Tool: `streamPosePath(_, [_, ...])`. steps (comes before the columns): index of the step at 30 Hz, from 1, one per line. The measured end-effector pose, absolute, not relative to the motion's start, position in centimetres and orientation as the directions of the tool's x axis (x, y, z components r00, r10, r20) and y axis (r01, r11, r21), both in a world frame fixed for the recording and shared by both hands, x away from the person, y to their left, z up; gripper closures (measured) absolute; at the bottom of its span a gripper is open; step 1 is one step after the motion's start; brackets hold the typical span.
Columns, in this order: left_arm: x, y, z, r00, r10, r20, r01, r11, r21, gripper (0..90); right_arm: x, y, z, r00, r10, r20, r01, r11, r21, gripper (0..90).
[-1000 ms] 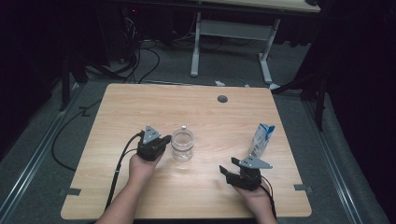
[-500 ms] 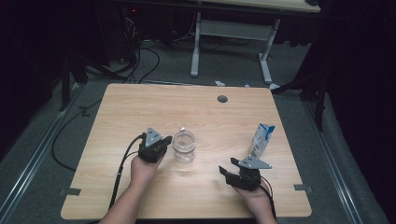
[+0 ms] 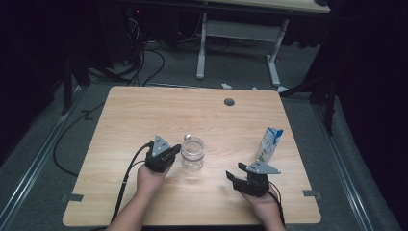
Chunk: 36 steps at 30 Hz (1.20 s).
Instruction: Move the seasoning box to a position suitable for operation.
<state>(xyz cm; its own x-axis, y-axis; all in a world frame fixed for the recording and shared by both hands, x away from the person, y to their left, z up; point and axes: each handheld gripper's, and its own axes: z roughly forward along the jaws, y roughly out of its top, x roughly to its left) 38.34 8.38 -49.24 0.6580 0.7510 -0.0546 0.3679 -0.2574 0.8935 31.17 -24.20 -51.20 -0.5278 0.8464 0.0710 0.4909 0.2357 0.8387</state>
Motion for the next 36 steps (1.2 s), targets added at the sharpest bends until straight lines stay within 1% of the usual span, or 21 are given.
streamPosePath(9, [36.6,8.1,-49.1,0.67,0.739,-0.074,0.361,-0.237,0.902,90.0,31.2,-24.1,-51.2,-0.53,0.845,0.072,0.493,0.238,0.837,37.9])
streamPosePath(36, [34.5,6.0,-49.3,0.718,0.69,-0.097,0.339,-0.224,0.914,90.0,31.2,-24.1,-51.2,-0.529,0.846,0.07,0.494,0.239,0.836,38.1])
